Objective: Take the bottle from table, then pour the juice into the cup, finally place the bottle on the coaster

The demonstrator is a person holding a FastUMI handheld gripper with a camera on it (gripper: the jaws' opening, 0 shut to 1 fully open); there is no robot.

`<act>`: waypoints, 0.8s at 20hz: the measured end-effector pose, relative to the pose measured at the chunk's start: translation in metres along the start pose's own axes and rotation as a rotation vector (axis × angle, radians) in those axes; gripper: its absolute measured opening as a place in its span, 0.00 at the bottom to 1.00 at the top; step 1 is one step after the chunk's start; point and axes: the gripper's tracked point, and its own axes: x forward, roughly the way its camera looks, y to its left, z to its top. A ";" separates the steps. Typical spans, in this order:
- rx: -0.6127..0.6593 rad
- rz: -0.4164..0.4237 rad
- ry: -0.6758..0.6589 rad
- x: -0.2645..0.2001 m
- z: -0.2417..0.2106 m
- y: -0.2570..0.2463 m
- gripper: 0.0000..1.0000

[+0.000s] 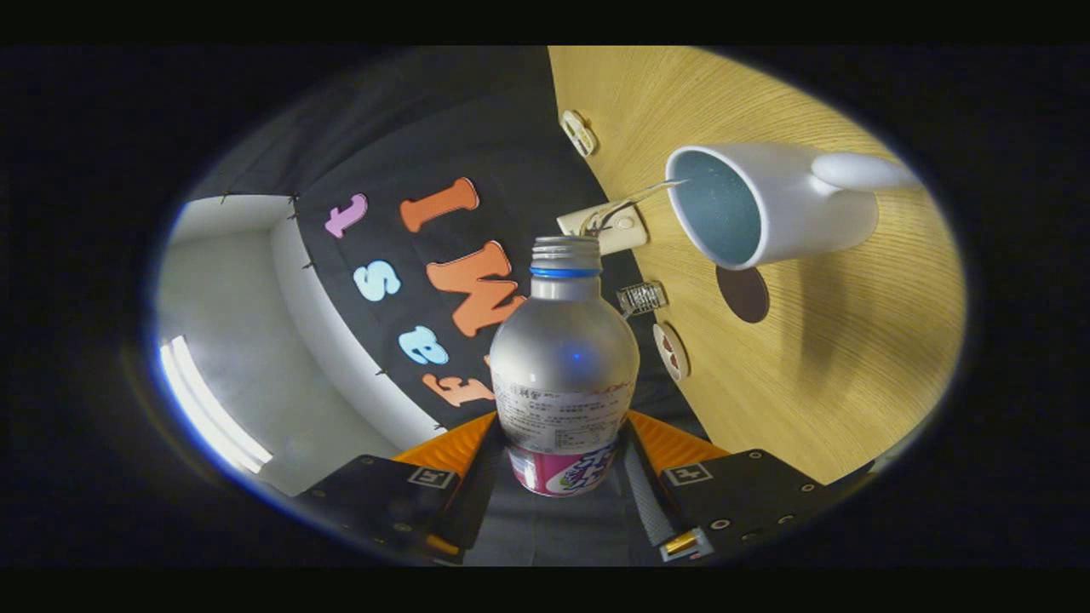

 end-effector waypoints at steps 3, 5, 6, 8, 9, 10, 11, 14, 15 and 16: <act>0.016 0.007 0.005 0.001 0.000 0.001 0.74; 0.029 0.014 0.014 0.003 -0.003 0.002 0.74; 0.037 0.016 0.018 0.003 -0.004 0.002 0.74; 0.047 0.021 0.019 0.004 -0.005 0.003 0.74; 0.051 0.022 0.018 0.004 -0.004 0.003 0.74; 0.058 0.023 0.016 0.004 -0.004 0.004 0.74; 0.062 0.025 0.014 0.004 -0.004 0.004 0.74; 0.064 0.032 0.012 0.003 -0.004 0.005 0.74; 0.067 0.033 0.014 0.003 -0.004 0.004 0.74; 0.071 0.035 0.016 0.003 -0.005 0.005 0.74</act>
